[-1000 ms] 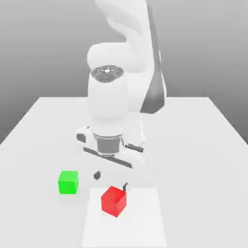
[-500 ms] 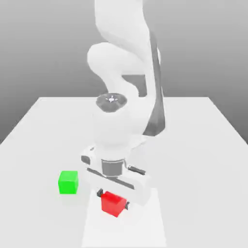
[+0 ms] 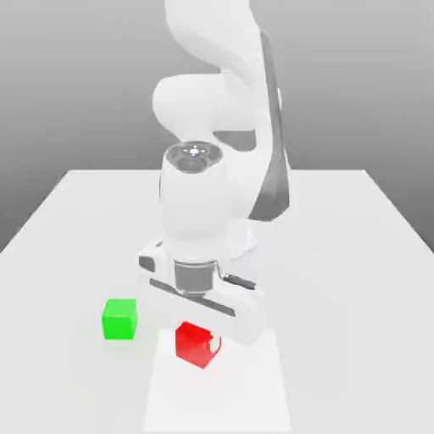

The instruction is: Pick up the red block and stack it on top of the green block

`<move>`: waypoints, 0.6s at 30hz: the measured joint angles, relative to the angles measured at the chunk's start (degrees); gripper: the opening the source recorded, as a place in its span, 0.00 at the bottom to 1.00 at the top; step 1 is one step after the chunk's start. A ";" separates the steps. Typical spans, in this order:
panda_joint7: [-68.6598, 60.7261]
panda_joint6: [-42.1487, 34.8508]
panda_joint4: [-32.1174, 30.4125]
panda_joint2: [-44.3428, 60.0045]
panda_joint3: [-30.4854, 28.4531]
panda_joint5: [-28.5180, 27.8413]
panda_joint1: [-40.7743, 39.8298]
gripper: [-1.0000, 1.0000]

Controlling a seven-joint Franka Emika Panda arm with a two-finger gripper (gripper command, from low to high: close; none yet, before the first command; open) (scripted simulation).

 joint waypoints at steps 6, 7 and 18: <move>0.40 -3.76 -1.25 -4.27 0.26 -0.20 -0.26 0.00; -1.38 -4.26 -1.53 -4.80 0.36 0.15 -0.38 0.00; -37.78 -8.59 -5.14 -11.00 -8.64 1.04 -3.68 0.00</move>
